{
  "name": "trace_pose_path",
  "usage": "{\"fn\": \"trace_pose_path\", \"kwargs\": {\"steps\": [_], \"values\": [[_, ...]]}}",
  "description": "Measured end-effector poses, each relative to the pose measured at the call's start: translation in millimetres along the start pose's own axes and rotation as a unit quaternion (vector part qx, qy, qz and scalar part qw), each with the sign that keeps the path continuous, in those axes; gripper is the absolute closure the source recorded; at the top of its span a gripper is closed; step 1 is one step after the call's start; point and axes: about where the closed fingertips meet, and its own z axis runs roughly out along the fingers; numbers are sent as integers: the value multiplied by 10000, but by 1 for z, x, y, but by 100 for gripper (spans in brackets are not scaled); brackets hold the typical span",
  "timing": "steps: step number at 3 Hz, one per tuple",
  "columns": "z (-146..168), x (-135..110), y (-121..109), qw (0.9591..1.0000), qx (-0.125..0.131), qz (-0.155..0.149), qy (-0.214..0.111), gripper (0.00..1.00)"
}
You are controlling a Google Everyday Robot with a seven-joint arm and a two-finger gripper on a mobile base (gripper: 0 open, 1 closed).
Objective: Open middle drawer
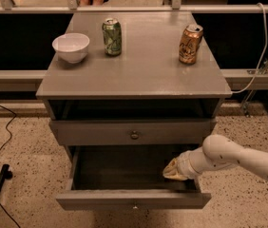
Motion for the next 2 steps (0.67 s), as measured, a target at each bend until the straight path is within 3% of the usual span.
{"fn": "trace_pose_path", "kwargs": {"steps": [1, 2], "values": [[31, 22, -1, 9997, -165, 58, -192, 100], [60, 37, 9, 9983, -403, 55, -423, 100]]}}
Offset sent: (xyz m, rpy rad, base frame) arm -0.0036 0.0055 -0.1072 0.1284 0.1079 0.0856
